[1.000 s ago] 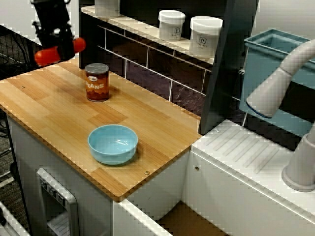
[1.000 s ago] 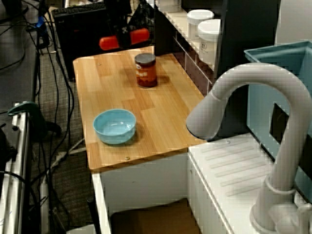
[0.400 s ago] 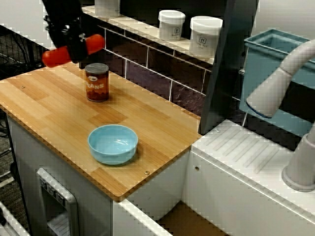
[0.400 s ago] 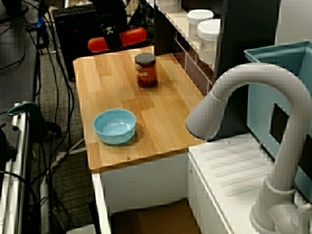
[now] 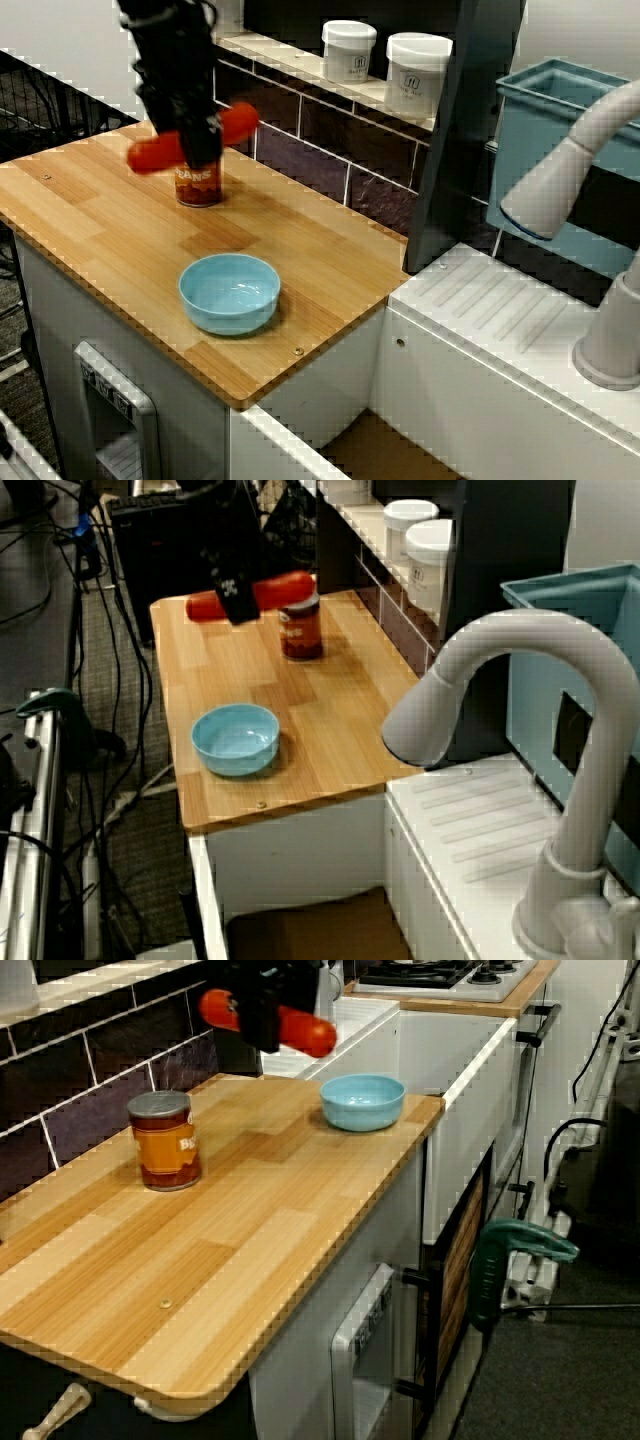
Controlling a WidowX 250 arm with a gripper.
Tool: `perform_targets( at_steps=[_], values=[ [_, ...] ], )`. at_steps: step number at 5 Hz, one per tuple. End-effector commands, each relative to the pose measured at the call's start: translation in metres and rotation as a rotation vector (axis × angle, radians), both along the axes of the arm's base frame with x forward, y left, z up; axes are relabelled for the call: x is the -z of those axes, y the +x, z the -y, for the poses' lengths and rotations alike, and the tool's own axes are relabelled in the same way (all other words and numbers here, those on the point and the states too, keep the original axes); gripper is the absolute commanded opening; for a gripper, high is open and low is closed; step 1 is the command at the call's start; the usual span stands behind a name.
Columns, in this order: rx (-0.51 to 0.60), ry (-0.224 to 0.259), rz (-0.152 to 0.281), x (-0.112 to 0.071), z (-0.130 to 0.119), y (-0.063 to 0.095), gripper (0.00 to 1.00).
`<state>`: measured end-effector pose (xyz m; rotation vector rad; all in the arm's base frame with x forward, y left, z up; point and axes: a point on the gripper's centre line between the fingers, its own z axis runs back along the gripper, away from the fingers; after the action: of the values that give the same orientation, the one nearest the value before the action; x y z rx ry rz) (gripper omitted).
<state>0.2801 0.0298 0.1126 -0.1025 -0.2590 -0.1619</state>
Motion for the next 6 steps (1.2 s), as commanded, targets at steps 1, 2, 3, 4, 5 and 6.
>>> perform_targets(
  at_steps=[1,2,3,4,5,6],
  values=[
    [0.035,0.051,0.053,0.008,0.024,-0.009,0.00],
    [0.071,0.066,0.050,0.017,0.033,-0.014,0.00],
    [0.092,0.069,0.046,0.022,0.037,-0.022,0.00],
    [0.107,0.070,0.044,0.024,0.042,-0.033,0.00],
    [0.119,0.079,0.046,0.030,0.046,-0.039,0.00],
    [0.118,0.083,0.040,0.036,0.049,-0.039,0.00]
  ],
)
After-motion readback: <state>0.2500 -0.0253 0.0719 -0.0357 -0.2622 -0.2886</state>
